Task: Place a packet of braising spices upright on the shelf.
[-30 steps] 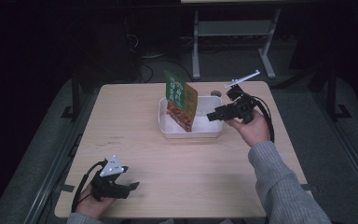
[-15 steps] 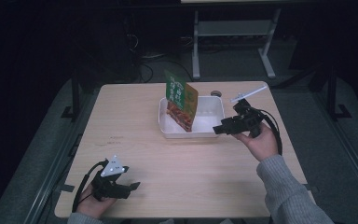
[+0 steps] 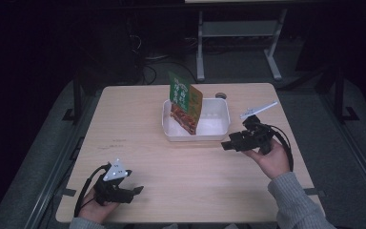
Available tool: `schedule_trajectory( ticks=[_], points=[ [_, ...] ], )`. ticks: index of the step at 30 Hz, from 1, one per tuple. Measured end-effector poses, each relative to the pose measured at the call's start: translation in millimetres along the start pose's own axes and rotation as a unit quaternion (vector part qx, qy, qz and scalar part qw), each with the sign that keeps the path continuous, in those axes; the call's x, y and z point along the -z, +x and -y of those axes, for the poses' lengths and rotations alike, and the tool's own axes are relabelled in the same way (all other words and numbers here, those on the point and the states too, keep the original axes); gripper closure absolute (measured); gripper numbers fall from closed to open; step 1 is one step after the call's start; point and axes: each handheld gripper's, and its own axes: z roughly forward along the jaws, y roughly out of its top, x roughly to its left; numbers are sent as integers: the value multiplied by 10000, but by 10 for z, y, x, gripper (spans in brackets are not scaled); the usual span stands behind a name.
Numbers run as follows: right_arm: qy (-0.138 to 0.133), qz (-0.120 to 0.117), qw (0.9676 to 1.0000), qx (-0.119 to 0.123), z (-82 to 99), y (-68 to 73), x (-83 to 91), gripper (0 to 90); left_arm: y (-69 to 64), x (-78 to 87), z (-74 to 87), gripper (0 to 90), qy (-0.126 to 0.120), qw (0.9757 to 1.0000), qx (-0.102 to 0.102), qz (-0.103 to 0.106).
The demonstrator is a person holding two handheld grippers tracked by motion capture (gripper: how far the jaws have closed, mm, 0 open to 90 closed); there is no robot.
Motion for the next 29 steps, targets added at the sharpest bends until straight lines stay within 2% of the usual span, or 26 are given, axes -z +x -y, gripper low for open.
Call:
schedule_trajectory(
  ticks=[10, 16, 23, 26, 29],
  points=[
    [73, -53, 9998, -170, 285, -44, -32, 449, -1, -3, 1, 268, 20, 10000, -8, 8],
    [27, -83, 9996, -252, 467, -41, -17, 446, -9, -8, -1, 268, 26, 10000, -26, 17],
    [25, -47, 9997, -244, 651, -11, -20, 436, -16, -12, 1, 268, 35, 10000, -34, 36],
    [25, 40, 9998, -195, 800, 20, -72, 421, -15, -12, 2, 268, 37, 10000, -40, 39],
    [15, 23, 9998, -216, 867, 16, -117, 402, -18, -14, 4, 268, 38, 10000, -21, 42]
  ],
)
